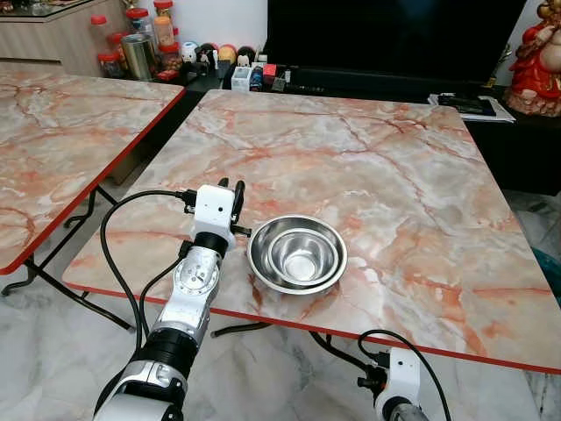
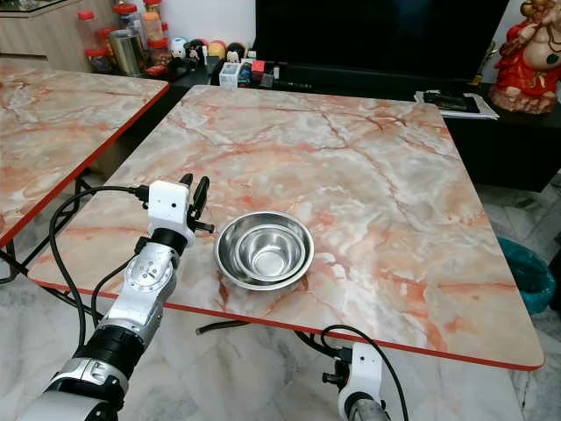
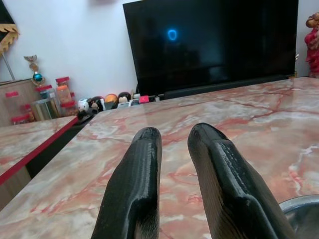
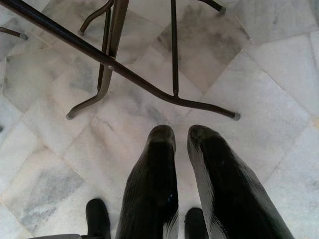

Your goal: Setting the table

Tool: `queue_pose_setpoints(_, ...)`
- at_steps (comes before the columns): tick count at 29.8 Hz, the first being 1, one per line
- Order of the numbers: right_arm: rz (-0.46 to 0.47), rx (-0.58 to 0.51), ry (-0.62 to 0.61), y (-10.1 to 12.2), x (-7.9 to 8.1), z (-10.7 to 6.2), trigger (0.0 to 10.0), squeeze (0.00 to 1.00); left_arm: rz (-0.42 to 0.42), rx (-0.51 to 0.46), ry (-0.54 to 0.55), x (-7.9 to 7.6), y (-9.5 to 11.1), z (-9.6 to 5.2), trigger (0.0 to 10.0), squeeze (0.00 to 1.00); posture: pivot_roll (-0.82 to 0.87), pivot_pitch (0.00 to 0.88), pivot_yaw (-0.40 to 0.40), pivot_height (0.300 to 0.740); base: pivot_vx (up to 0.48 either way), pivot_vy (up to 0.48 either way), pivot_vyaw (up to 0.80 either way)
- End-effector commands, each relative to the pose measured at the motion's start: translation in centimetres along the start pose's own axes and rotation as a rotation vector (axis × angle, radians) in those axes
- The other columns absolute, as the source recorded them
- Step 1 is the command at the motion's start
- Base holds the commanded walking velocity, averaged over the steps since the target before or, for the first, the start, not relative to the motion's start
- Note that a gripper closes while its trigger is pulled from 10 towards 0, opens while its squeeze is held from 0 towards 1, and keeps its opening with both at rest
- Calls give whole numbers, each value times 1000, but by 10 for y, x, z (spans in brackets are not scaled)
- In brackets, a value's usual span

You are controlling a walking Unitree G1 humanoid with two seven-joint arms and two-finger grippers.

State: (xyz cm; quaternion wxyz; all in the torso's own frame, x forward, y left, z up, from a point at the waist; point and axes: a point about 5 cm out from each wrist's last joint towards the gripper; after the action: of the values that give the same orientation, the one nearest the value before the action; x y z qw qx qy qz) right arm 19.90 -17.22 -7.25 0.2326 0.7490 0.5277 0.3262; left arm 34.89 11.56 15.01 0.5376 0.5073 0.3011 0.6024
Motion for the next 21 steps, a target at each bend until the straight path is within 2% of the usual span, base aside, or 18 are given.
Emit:
queue_pose_setpoints(1, 7, -21, 3, 4, 1, 1, 10000, 0, 1, -5, -6, 1, 3, 4, 10000, 0, 25, 0, -23, 740, 0, 0, 0)
queue_pose_setpoints(21, 1, -19, 7, 5, 3, 2, 10000, 0, 3, -7, -22, -2, 3, 4, 10000, 0, 22, 0, -14, 740, 0, 0, 0)
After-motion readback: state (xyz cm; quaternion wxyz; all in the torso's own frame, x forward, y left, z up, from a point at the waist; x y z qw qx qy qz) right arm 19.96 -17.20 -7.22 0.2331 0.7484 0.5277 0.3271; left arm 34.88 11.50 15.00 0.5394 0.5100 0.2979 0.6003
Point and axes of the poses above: a point about 5 cm out from each wrist's last joint towards the gripper, its own z axis pointing out of the wrist towards the gripper, its own y axis along the axis of the wrist's last joint, x = y × z, and after that the axes turned 8 degrees about z, right-handed
